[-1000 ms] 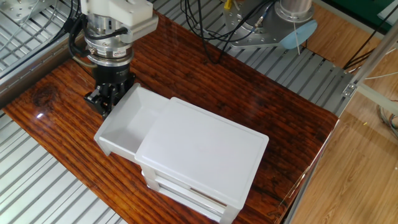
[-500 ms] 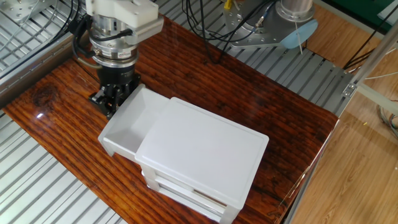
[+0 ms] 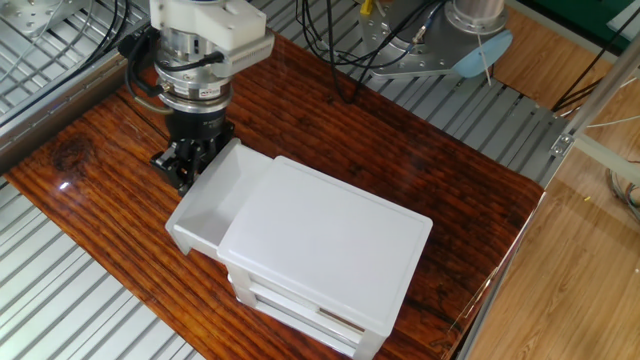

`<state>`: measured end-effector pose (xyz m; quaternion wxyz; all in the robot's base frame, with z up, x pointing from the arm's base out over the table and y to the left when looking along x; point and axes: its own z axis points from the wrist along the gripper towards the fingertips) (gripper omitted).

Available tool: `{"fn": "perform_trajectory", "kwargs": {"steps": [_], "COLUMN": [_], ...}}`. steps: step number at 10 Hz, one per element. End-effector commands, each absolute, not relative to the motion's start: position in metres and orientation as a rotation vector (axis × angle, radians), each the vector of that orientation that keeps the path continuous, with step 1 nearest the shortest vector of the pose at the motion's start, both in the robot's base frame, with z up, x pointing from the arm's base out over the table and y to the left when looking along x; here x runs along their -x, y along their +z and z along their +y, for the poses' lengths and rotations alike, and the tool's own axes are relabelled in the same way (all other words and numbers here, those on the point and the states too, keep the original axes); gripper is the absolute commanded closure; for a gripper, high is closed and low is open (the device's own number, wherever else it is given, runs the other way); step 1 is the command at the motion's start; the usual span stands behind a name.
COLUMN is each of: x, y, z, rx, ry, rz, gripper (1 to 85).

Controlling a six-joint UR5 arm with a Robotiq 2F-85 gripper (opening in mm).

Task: Grasp the handle and close the drawer

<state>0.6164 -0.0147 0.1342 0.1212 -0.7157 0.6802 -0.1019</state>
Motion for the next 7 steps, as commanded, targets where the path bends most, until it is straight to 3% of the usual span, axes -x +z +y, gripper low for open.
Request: {"fn": "perform_trajectory", "kwargs": {"steps": [1, 7], "x": [-0.617, -0.616], "y": [0.135, 0.138], "z": [-0.008, 0.006], "rx": [2.067, 2.045], "ry": [-0.284, -0.301], "rz": [2.002, 2.039], "gripper": [48.0, 47.7]}}
